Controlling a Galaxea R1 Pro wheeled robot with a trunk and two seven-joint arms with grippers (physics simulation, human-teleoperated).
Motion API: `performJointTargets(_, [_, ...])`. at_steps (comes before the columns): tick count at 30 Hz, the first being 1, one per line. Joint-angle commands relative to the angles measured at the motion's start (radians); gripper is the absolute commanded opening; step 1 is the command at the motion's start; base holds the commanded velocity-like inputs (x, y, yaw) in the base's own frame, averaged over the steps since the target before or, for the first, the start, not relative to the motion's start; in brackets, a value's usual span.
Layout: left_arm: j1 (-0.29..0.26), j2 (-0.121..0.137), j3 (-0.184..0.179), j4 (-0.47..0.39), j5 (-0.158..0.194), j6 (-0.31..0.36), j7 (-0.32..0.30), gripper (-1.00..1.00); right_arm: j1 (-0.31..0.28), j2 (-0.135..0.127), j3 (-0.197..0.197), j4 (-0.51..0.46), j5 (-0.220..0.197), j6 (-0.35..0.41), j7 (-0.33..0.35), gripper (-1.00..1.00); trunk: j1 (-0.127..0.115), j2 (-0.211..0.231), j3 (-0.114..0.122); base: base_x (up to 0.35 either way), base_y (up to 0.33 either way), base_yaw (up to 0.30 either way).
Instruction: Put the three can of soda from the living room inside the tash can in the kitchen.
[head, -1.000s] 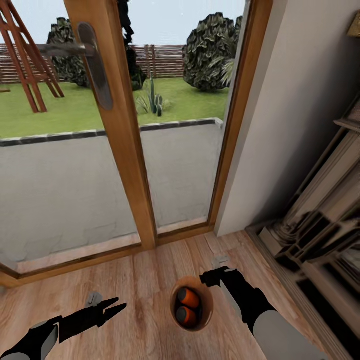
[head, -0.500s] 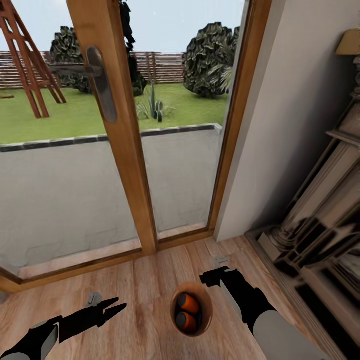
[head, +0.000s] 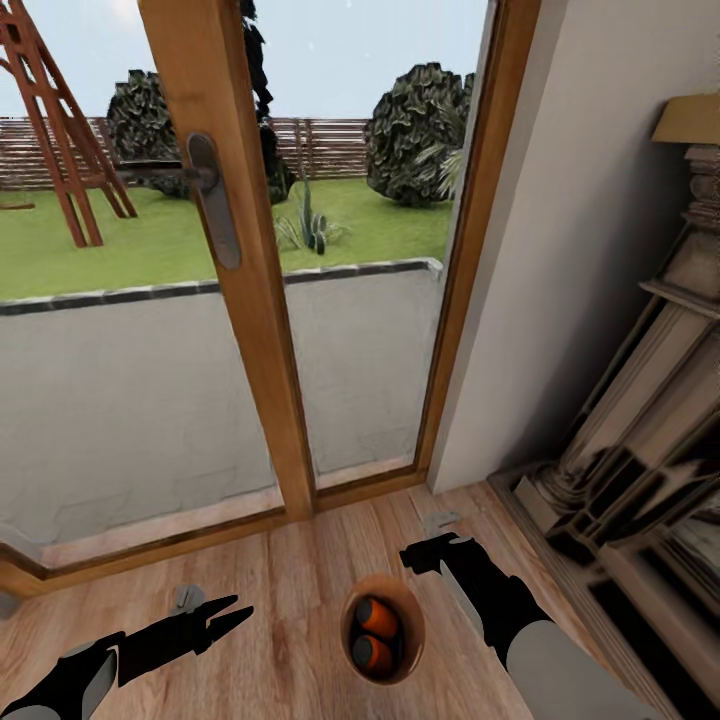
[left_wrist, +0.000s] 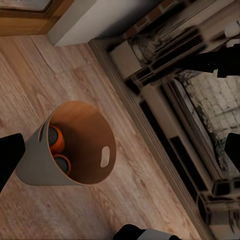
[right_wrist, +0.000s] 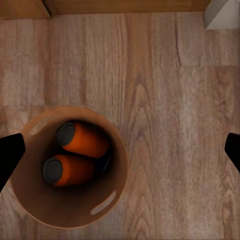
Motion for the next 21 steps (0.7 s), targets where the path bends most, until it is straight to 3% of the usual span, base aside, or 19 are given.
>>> performJointTargets(1, [0.0, 0.0, 0.0, 0.0, 0.0, 0.0, 0.0, 1.0, 0.0, 0.0, 0.0, 0.0, 0.0, 0.0, 0.0, 1.0, -0.004, 0.007, 0.005, 0.0, 0.0, 0.0])
performJointTargets(4, [0.0, 0.0, 0.0, 0.0, 0.0, 0.0, 0.0, 1.0, 0.0, 0.0, 0.0, 0.0, 0.0, 0.0, 0.0, 1.0, -0.015, 0.028, 0.019, 0.0, 0.0, 0.0])
performJointTargets(21, [0.0, 0.0, 0.0, 0.0, 0.0, 0.0, 0.0, 1.0, 0.0, 0.0, 0.0, 0.0, 0.0, -0.001, 0.0, 1.0, -0.015, 0.028, 0.047, 0.0, 0.0, 0.0])
